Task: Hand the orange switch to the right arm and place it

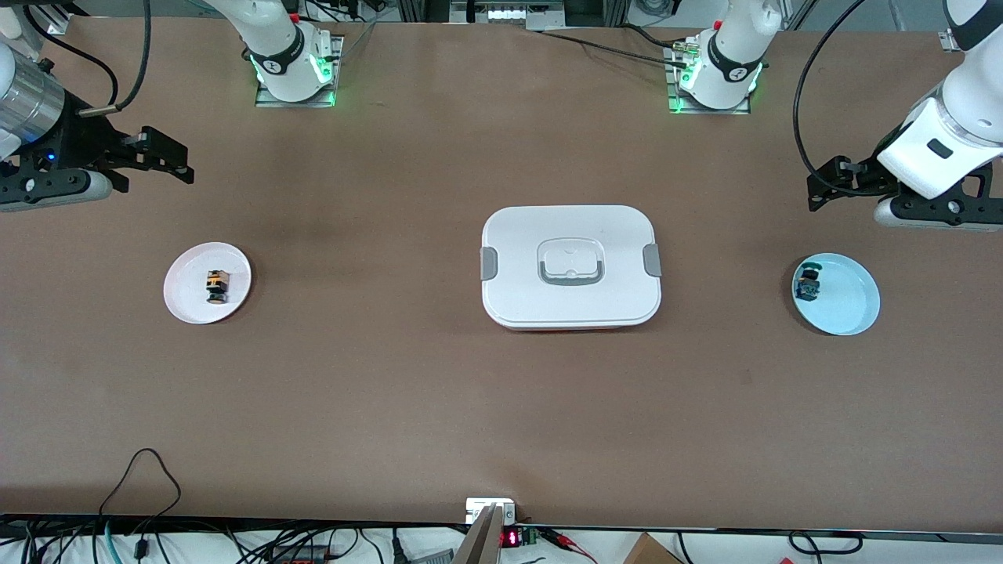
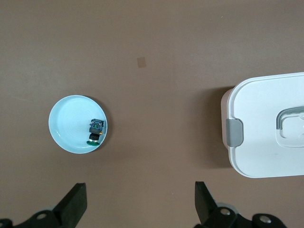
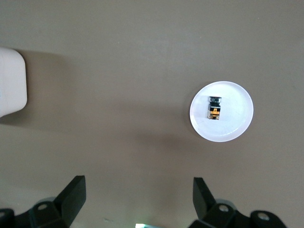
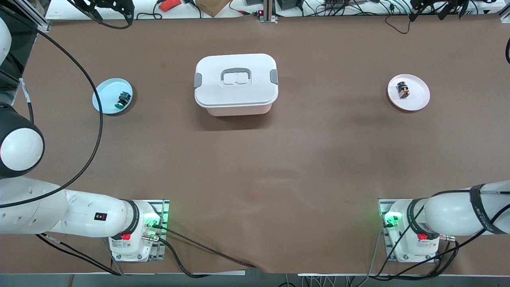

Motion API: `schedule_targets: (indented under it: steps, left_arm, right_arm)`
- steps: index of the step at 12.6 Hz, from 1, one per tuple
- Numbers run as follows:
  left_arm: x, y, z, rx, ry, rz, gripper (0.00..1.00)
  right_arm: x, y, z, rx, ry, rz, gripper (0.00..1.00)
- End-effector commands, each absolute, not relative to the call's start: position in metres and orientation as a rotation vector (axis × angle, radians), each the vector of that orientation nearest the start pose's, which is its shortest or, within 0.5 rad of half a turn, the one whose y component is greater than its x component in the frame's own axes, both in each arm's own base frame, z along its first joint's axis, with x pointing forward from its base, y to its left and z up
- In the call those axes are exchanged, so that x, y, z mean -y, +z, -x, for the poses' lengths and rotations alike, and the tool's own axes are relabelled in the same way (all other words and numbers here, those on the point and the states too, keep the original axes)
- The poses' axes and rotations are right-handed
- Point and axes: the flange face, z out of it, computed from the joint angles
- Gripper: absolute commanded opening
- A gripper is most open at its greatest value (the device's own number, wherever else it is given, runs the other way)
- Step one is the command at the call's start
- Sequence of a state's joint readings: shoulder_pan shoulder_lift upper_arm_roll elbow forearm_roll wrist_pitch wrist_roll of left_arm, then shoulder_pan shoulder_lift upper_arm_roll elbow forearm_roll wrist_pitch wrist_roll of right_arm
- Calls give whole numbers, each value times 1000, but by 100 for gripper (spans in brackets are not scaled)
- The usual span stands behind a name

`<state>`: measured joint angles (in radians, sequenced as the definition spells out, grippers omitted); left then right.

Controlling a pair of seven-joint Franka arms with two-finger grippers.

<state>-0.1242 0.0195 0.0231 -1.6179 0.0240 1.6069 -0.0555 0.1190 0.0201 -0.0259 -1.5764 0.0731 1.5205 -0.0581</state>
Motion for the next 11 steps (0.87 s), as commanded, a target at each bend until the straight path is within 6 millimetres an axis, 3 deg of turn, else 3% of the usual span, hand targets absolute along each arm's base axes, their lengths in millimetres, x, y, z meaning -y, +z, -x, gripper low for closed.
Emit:
schedule_targets:
  steps: [1,11]
  left_arm:
    - [56,601,-561,-64,48,3089,100]
    - [56,601,-561,-64,48,3089,100]
  right_arm:
    - [-62,608,-547,321,153,3060,100]
    - [-64,602,-550,323,191,3090,100]
